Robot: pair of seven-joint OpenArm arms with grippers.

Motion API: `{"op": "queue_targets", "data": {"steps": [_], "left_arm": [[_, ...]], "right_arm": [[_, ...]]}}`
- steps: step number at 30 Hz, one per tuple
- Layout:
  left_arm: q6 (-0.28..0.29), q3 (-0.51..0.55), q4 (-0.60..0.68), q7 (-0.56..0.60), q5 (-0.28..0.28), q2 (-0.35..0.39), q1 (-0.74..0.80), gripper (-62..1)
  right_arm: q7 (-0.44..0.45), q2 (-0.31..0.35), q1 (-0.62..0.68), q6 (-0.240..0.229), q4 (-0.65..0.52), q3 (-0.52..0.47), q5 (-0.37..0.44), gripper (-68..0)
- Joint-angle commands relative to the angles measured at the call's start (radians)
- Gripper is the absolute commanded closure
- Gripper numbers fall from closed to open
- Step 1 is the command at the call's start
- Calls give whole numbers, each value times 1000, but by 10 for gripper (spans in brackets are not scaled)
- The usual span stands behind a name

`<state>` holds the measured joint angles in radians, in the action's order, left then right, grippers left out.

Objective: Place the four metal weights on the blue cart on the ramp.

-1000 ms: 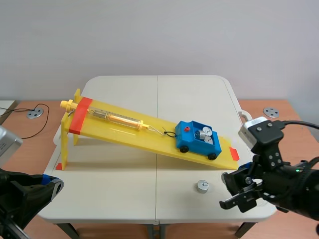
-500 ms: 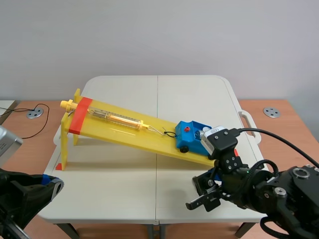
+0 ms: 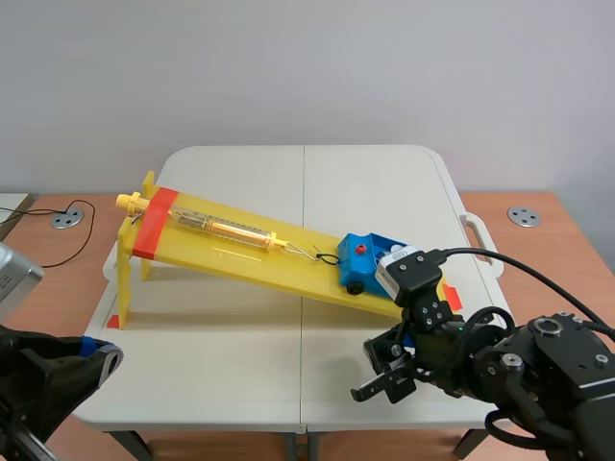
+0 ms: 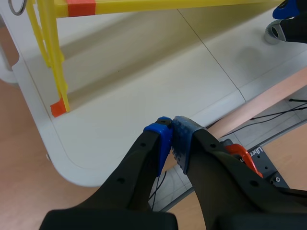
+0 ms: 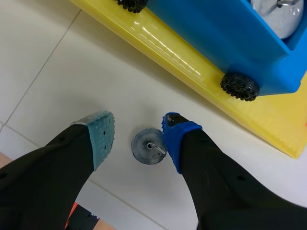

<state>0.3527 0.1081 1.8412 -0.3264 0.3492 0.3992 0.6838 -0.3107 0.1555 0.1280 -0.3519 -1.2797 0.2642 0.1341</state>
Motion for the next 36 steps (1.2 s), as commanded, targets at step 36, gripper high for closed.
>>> {"op": "queue_targets", "data": {"steps": [36], "left_arm": [[18,16,72,90,75,-6,-20,-40]], "right_arm": [[21,16,-8,43,-67,-1,34,-133]]}}
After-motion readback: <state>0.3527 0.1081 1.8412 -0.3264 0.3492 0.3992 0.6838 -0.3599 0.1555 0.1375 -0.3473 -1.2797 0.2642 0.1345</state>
